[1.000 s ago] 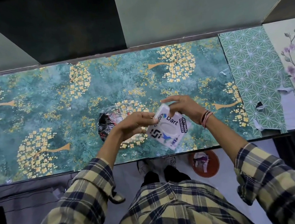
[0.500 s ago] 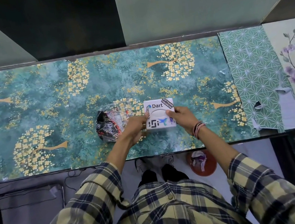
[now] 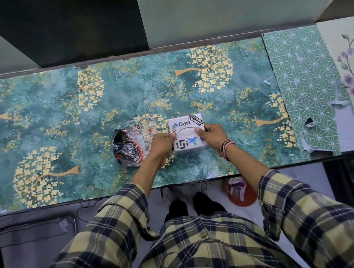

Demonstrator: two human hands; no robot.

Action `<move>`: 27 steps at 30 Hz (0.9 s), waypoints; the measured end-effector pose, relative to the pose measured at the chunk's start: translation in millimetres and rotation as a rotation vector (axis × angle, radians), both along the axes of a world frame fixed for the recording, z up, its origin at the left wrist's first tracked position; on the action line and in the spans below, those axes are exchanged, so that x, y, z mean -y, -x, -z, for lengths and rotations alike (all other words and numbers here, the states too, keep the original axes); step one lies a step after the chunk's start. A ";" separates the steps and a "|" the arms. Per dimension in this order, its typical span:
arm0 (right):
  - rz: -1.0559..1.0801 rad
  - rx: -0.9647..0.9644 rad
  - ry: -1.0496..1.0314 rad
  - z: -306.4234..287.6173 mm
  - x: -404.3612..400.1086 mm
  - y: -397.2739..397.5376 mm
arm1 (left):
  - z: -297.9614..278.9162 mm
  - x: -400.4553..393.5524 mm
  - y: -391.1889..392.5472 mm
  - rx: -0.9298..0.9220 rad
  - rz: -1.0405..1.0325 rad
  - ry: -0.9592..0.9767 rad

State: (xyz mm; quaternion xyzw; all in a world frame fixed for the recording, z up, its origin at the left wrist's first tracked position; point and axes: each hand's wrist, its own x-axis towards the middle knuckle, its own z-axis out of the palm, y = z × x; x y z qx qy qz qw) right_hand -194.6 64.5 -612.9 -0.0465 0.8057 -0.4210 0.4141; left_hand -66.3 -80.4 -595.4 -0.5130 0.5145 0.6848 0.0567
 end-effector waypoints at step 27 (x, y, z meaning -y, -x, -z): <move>-0.026 -0.107 -0.077 -17.9 4.4 -5.4 | 0.5 -1.6 -5.8 0.041 0.115 0.157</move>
